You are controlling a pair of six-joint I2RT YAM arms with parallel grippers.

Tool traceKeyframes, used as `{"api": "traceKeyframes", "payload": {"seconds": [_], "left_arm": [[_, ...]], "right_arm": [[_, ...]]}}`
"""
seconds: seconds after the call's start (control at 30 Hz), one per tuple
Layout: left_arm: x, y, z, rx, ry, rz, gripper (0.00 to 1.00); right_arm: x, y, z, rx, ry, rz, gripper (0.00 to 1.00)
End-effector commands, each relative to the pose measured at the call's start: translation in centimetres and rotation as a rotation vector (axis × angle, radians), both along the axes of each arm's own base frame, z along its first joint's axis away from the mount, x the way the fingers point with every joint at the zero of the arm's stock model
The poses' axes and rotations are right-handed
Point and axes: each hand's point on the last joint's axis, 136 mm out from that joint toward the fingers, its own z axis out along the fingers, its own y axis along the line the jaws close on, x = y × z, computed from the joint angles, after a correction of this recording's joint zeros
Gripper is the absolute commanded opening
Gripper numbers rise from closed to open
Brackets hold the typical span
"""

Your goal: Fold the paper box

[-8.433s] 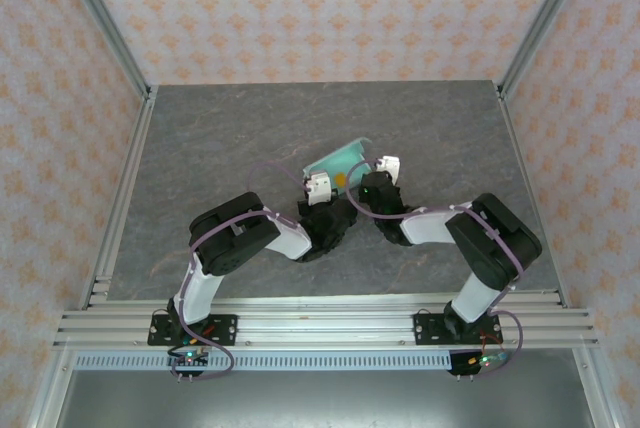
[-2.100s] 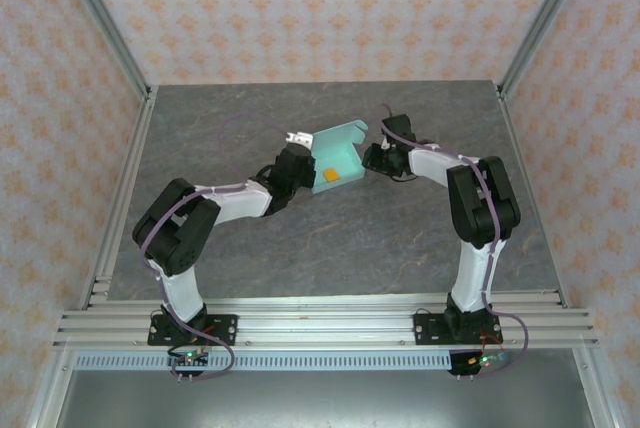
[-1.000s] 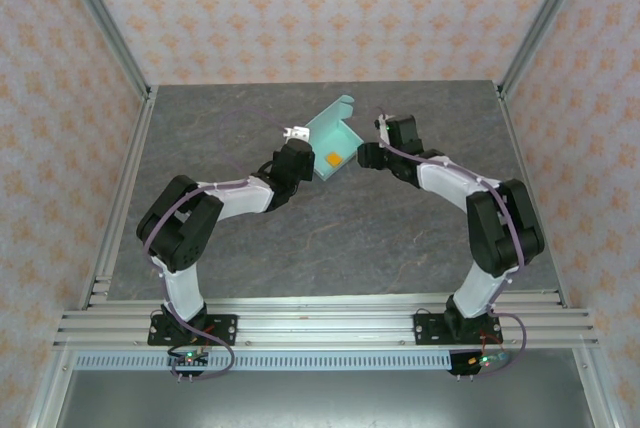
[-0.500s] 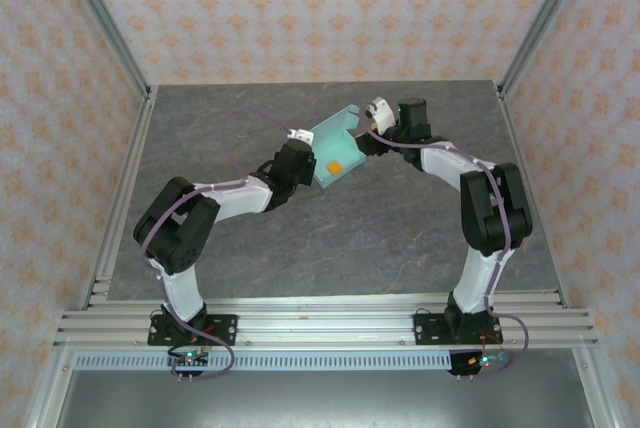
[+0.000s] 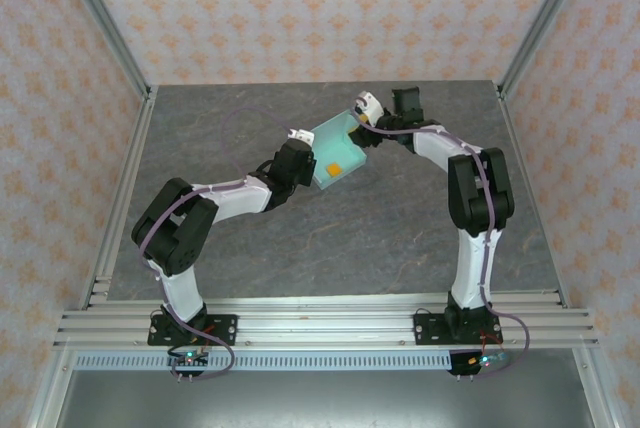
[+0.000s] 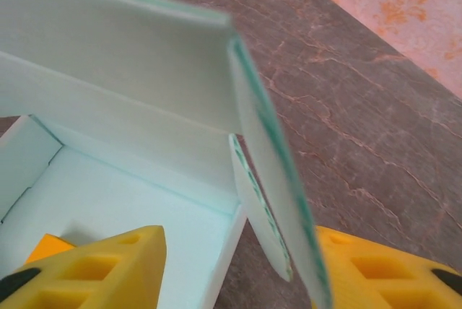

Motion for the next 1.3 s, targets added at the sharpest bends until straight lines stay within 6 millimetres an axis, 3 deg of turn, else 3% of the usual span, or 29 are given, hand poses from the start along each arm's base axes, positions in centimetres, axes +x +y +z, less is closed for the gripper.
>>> {"api": "traceKeyframes", "payload": {"seconds": [0.0,0.17,0.33,0.53,0.9,1.1,1.27], "left_arm": [[0.0,-0.4,1.5,-0.009,-0.021,-0.015,0.00],[-0.1,-0.3,1.4,-0.005,-0.018,-0.013,0.00],[-0.2,-0.1,1.6,-0.018,-0.019,0.003,0.00],[-0.2,0.7,2.1,-0.062,-0.008,0.095,0.00],[0.4,3.3,1.9,-0.127,-0.004,0.374,0.00],[-0.3,3.8,0.9,-0.118,-0.066,0.493,0.00],[-2.0,4.0,0.4,-0.078,-0.151,0.569,0.00]], "right_arm": [[-0.7,1.4,0.3,0.015,0.005,0.082,0.45],[-0.6,1.9,0.3,0.008,0.005,0.070,0.25],[-0.9,2.1,0.3,0.014,0.029,0.020,0.12],[-0.5,1.6,0.8,0.040,0.038,-0.237,0.00],[-4.6,1.5,0.2,0.083,0.116,-0.693,0.00],[-6.8,3.1,-0.5,0.100,0.117,-0.773,0.00],[-7.6,3.3,-0.9,0.132,0.077,-0.818,0.00]]}}
